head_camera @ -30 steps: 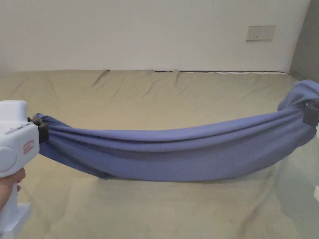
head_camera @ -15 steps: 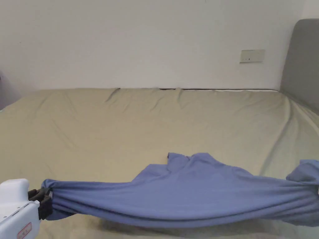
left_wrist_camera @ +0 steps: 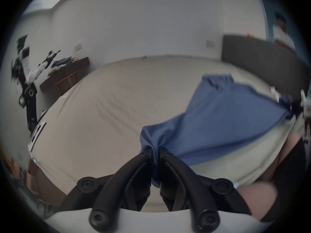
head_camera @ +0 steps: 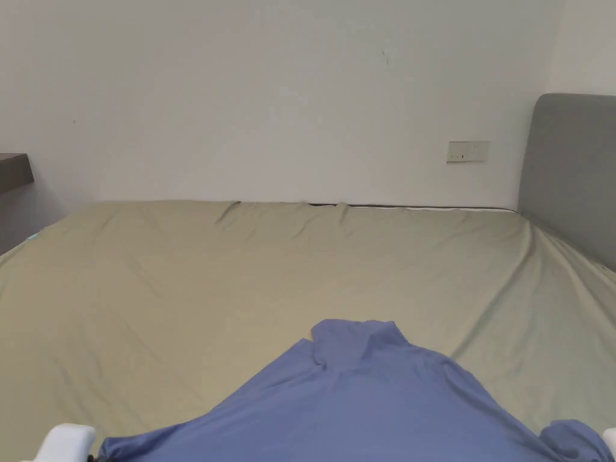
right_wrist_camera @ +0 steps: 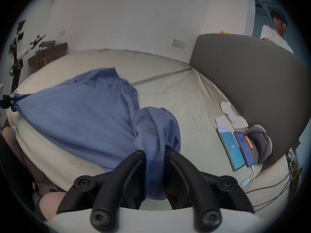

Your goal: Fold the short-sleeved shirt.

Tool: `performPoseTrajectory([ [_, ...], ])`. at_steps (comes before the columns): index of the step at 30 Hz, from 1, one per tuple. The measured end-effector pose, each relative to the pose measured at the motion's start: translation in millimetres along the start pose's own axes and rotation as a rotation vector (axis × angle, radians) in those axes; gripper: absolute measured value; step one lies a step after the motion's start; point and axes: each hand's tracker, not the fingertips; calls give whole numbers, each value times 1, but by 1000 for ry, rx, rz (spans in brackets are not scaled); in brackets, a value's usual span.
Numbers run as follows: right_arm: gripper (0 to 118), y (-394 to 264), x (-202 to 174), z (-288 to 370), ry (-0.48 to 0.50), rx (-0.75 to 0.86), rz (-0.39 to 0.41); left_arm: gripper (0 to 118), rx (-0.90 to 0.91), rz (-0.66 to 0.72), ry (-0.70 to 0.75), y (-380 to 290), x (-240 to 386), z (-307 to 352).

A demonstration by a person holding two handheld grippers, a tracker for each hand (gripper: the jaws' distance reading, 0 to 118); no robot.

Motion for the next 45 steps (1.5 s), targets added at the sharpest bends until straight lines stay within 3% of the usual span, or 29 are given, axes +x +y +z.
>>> performPoseTrajectory([
  [2,18,-10,3,-7,14,-24,-31,17,-52,-27,3,-13,3,-10],
  [3,20,-13,4,-11,27,-57,-58,44,-69,-19,6,-19,4,-12],
  [4,30,-16,5,-13,22,-85,-73,81,-92,1,-12,-21,1,-15],
  [5,52,-19,5,-13,3,-82,-76,113,-114,32,-16,-21,-3,-17],
  [6,91,-21,8,-12,-23,-75,-91,118,-116,58,-39,-19,-8,-15],
  [7,108,-21,13,-9,-38,-56,-124,118,-79,77,-54,-16,-11,-6],
  [10,113,-2,23,13,-45,43,-230,118,58,116,-47,13,-20,22],
  [13,113,41,22,49,-36,212,-268,118,261,95,-38,62,-17,69],
  [16,112,86,9,90,-32,413,-240,118,454,140,22,102,-2,124],
  [17,111,98,1,104,-50,479,-249,118,502,170,4,108,2,140],
  [18,105,108,-8,117,-52,560,-258,109,553,186,5,110,9,154],
  [19,88,112,-14,126,-34,610,-259,87,612,189,20,112,17,168],
  [20,47,116,-23,135,-18,662,-251,39,675,182,50,108,26,178],
  [21,3,118,-32,141,-14,708,-242,0,711,165,86,105,34,183],
  [23,3,118,-47,139,-69,738,-235,0,696,133,180,99,36,180],
  [25,3,113,-53,135,50,744,-249,0,698,145,44,91,32,182],
  [27,3,111,-65,117,17,667,-199,0,670,130,92,88,33,161],
  [31,3,105,-74,93,82,594,-172,0,543,189,51,85,11,134],
  [33,3,106,-77,85,105,575,-151,0,447,221,10,83,-5,110],
  [37,3,109,-87,77,132,564,-104,0,91,230,-74,74,-31,39],
  [38,3,110,-90,76,144,558,-97,8,47,263,-73,66,-37,22],
  [39,3,110,-93,74,158,554,-91,68,40,288,-109,56,-46,7],
  [40,3,111,-96,73,167,552,-85,111,-19,310,-135,52,-51,-8],
  [41,3,112,-100,71,176,546,-73,118,-126,328,-117,48,-53,-26],
  [45,3,113,-108,63,195,528,-39,113,-146,318,-64,27,-48,-50],
])
